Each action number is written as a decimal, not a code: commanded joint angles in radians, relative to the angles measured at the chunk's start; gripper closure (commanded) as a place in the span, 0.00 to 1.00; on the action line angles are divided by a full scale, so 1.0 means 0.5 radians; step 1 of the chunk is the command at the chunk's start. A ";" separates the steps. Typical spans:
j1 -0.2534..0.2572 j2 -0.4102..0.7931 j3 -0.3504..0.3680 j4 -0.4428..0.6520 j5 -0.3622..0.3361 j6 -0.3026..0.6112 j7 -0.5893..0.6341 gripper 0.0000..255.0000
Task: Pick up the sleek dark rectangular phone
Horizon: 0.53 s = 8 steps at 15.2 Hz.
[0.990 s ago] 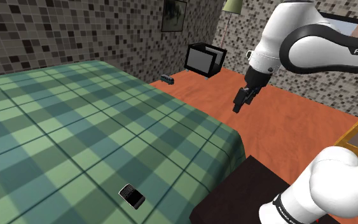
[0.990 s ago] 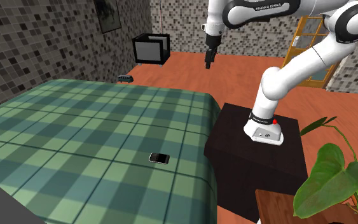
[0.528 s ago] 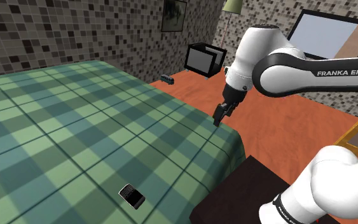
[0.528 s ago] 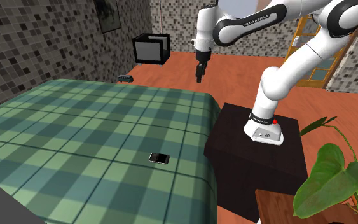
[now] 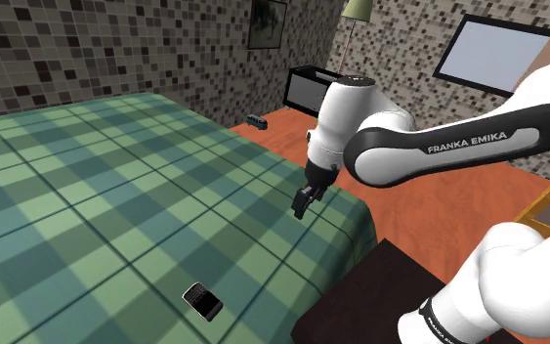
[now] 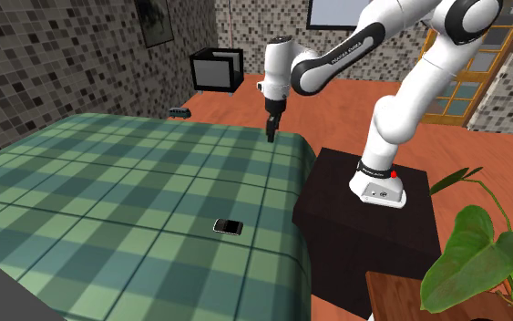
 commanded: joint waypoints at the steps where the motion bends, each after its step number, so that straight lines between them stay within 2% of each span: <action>1: 0.016 0.150 0.058 0.029 -0.015 0.120 0.057 0.00; 8: 0.056 0.664 0.221 0.195 -0.192 0.438 0.297 0.00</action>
